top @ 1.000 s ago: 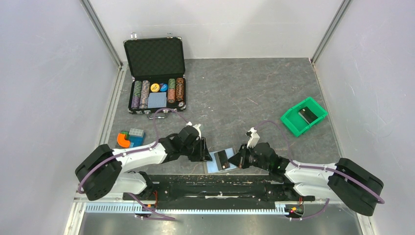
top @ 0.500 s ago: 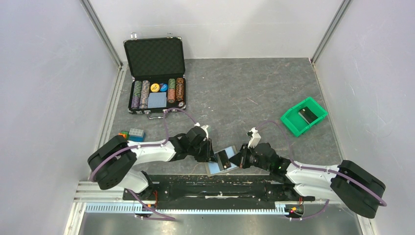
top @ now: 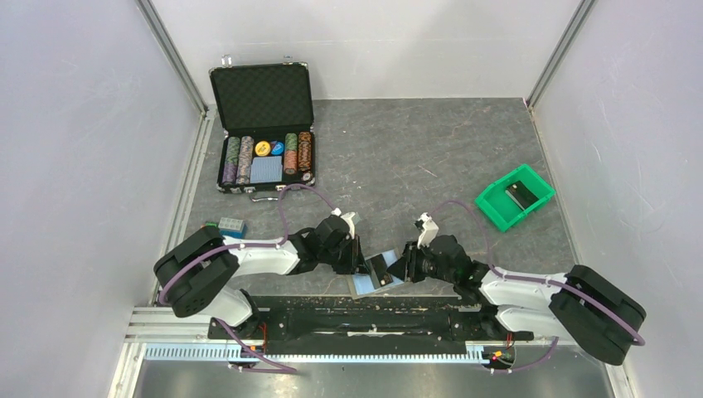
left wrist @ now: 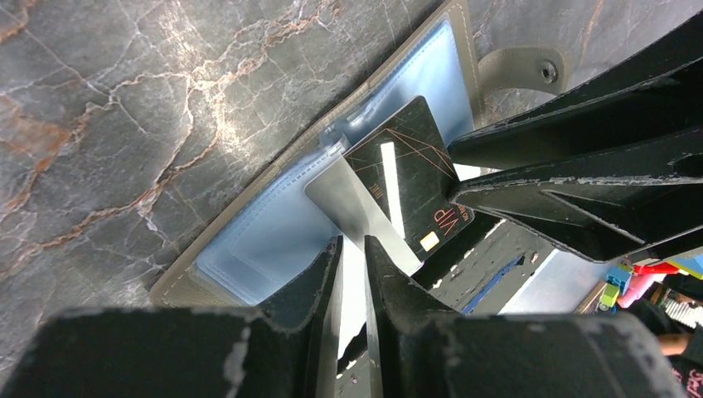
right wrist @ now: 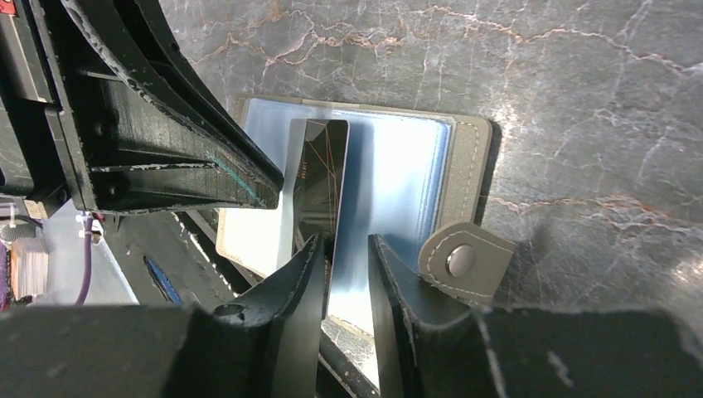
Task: Take the credit cards out of the card holder
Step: Remove the credit card from the card holder.
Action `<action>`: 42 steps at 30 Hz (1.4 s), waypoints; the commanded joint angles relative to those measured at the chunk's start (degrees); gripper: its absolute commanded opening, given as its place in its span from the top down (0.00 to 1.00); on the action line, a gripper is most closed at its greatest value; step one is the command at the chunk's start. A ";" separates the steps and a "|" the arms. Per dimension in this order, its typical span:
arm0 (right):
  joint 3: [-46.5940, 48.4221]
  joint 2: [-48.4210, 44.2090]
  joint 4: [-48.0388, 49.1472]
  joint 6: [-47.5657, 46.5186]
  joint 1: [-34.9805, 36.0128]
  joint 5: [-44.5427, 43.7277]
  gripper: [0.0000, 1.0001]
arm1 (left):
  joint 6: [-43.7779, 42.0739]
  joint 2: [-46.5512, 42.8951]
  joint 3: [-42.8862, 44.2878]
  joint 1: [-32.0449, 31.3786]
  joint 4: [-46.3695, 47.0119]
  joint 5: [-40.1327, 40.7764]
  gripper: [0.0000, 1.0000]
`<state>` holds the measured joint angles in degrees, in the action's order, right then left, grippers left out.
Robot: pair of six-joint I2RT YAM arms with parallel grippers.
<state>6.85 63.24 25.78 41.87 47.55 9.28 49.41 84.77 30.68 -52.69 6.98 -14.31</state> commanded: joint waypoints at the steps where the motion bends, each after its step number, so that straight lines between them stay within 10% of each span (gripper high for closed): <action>1: 1.44 2.84 3.24 -1.63 -0.61 3.79 0.71 | -0.45 1.34 -1.75 -0.31 -0.39 0.51 0.78; 9: -0.39 6.80 11.24 0.81 -1.07 8.73 0.73 | -0.36 1.33 -2.12 -0.23 -0.30 0.46 0.78; 14: -0.61 5.00 10.24 0.96 -2.27 8.07 1.00 | -0.62 0.39 -1.82 -0.31 -2.08 1.05 0.78; 26: 2.27 -12.95 -8.85 -1.49 -3.75 -5.38 1.00 | -3.18 -6.39 -0.02 -0.29 -12.10 5.57 0.74; 42: -4.17 -25.60 9.92 13.05 -3.82 1.97 1.00 | 0.84 -24.34 2.72 -0.26 -2.57 -2.55 0.34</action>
<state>5.69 38.72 22.52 48.10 43.97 6.76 48.88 64.14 32.49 -52.80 -3.62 -13.54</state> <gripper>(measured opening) 0.007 0.627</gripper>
